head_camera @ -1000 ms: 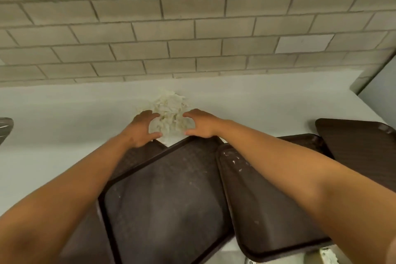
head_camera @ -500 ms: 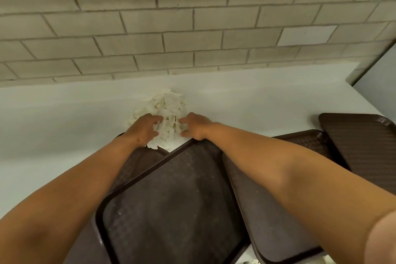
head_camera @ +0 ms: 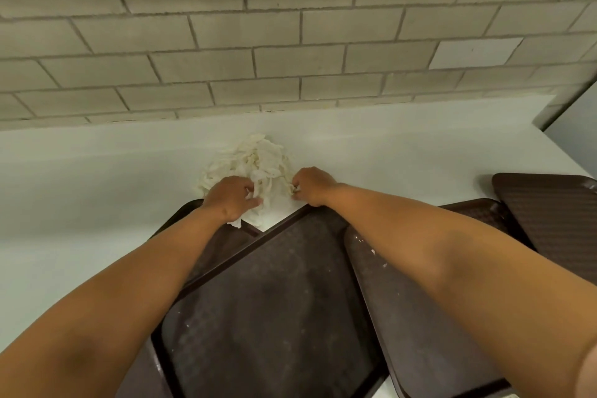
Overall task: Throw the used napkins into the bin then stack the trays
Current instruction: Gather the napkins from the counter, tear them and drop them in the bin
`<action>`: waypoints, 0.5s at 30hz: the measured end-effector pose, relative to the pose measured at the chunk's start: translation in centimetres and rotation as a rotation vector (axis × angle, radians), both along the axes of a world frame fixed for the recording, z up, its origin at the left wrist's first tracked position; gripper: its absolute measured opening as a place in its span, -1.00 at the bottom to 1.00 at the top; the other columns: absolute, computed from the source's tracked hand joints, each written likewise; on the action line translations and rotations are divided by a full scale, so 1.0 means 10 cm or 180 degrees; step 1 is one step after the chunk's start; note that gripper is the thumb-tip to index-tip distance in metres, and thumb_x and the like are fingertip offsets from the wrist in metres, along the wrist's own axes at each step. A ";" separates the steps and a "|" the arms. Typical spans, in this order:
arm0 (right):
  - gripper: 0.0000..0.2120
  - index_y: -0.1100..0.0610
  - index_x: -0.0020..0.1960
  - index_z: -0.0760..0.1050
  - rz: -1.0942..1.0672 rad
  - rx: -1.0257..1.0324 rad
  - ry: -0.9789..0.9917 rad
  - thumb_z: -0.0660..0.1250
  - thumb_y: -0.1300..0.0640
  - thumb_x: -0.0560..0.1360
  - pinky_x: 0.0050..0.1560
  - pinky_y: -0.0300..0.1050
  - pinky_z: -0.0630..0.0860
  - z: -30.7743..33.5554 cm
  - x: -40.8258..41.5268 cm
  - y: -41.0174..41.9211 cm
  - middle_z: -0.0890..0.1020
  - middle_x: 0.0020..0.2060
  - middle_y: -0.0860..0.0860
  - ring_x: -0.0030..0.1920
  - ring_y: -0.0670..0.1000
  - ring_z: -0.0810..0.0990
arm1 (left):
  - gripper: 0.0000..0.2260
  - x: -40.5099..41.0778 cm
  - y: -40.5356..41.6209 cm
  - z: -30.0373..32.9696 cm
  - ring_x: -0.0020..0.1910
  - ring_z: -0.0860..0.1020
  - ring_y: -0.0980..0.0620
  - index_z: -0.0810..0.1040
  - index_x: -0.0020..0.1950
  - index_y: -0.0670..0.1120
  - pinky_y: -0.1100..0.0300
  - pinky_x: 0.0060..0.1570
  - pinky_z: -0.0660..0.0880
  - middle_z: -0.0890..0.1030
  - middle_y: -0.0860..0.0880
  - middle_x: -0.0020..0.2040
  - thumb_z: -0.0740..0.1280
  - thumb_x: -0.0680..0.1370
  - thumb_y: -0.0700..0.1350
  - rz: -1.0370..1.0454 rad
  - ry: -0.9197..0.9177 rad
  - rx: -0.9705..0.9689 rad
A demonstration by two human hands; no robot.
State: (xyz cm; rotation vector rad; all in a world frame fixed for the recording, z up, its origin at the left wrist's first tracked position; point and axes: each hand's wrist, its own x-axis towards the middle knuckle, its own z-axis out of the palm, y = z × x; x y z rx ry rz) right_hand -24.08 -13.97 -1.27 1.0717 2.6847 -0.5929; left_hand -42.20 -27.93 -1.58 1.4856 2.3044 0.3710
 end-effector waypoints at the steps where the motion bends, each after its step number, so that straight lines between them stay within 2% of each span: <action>1: -0.76 0.20 0.07 0.63 -0.0053 -0.0020 0.0076 0.37 0.02 0.56 0.00 -0.02 0.57 0.01 0.03 0.02 0.66 -0.02 0.09 -0.02 0.12 0.63 | -0.59 0.01 0.01 -0.01 0.07 0.58 -0.02 0.59 0.23 -0.03 0.10 0.05 0.52 0.61 0.01 0.10 0.47 0.47 0.15 -0.0034 0.0035 -0.0111; 3: -0.75 0.17 0.09 0.63 -0.0167 -0.0034 0.0247 0.38 0.00 0.56 -0.03 -0.06 0.53 0.05 0.10 0.08 0.66 -0.01 0.05 -0.02 0.10 0.62 | -0.48 0.03 0.01 -0.02 0.16 0.57 -0.04 0.55 0.30 -0.02 0.07 0.11 0.52 0.59 0.00 0.20 0.49 0.43 0.19 -0.0083 0.0077 -0.0273; 5: -0.77 0.14 0.08 0.63 -0.0172 -0.0025 0.0393 0.39 -0.01 0.56 -0.08 -0.11 0.45 0.15 0.17 0.12 0.64 -0.05 0.01 -0.04 0.08 0.60 | -0.46 0.07 0.03 -0.02 0.17 0.58 -0.05 0.54 0.31 -0.02 0.08 0.12 0.52 0.59 0.01 0.22 0.49 0.43 0.20 -0.0084 0.0154 -0.0307; 7: -0.86 0.06 -0.07 0.60 -0.0158 -0.0032 0.0521 0.39 -0.01 0.57 -0.13 -0.11 0.42 0.27 0.24 0.15 0.59 -0.17 -0.02 -0.11 0.06 0.58 | -0.59 0.10 0.05 -0.02 0.13 0.59 -0.05 0.58 0.26 -0.02 0.12 0.06 0.51 0.60 0.00 0.20 0.46 0.48 0.13 -0.0112 0.0278 -0.0281; 10: -0.78 -0.01 -0.23 0.48 -0.0161 -0.0098 0.0744 0.40 0.01 0.56 -0.26 -0.14 0.38 0.46 0.36 0.18 0.53 -0.30 -0.07 -0.20 0.02 0.52 | -0.79 0.13 0.08 0.00 0.07 0.59 -0.02 0.64 0.15 -0.04 0.15 0.02 0.50 0.63 0.00 0.16 0.40 0.56 -0.01 -0.0195 0.0348 -0.0231; 13: -0.74 0.12 -0.23 0.48 -0.0173 -0.0202 0.0929 0.40 0.01 0.56 -0.26 -0.14 0.33 0.61 0.50 0.20 0.50 -0.30 -0.03 -0.25 0.01 0.46 | -0.81 0.16 0.09 0.07 0.01 0.59 0.00 0.64 0.14 -0.06 0.13 0.02 0.52 0.63 0.00 0.08 0.35 0.60 -0.02 -0.0346 0.0332 -0.0170; 15: -0.68 0.13 -0.27 0.41 -0.0233 -0.0254 0.1060 0.40 0.01 0.55 -0.23 -0.10 0.32 0.69 0.60 0.22 0.47 -0.31 -0.01 -0.27 0.01 0.42 | -0.80 0.17 0.11 0.16 -0.03 0.59 -0.01 0.63 0.12 -0.06 0.11 0.01 0.54 0.63 0.01 0.04 0.32 0.61 0.01 -0.0391 0.0292 -0.0083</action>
